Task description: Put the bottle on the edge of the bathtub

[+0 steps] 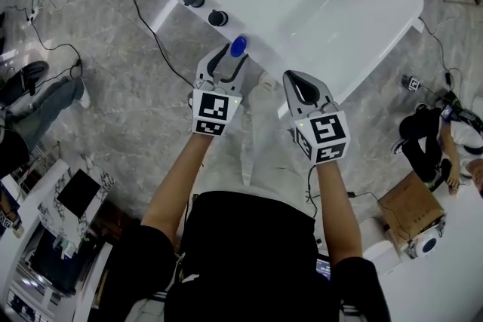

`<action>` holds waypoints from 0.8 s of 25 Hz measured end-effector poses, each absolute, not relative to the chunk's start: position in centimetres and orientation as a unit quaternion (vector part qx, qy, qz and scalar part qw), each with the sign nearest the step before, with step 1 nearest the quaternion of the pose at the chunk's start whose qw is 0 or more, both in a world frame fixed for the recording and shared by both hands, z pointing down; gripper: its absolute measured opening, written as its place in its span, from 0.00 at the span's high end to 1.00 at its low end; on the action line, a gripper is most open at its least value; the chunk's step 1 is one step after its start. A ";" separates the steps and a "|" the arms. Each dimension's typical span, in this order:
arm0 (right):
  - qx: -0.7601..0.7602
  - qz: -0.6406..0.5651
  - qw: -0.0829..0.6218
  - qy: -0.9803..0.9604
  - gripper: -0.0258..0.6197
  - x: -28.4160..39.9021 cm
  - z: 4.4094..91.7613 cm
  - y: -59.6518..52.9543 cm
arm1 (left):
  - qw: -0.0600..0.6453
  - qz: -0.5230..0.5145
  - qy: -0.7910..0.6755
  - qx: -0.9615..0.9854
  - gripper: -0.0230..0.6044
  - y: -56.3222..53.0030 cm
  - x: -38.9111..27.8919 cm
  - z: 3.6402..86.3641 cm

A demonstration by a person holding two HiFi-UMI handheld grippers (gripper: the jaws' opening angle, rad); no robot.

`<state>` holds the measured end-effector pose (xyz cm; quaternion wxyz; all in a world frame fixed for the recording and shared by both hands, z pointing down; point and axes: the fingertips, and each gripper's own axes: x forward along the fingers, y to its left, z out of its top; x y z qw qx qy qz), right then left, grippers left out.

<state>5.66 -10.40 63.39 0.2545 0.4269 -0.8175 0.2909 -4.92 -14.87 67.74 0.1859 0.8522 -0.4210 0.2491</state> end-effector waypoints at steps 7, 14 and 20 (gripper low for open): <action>0.437 0.271 0.246 -0.822 0.93 5.9 59.9 -11.0 | 0.172 0.247 -0.430 0.851 0.68 -14.1 -6.4 63.8; 0.444 0.245 0.237 -0.829 0.92 5.7 56.0 -11.6 | 0.161 0.227 -0.414 0.867 0.83 -14.2 -6.0 58.8; 0.452 0.209 0.223 -0.838 0.93 4.9 51.5 -12.7 | 0.121 0.199 -0.408 0.882 0.92 -15.0 -6.1 52.6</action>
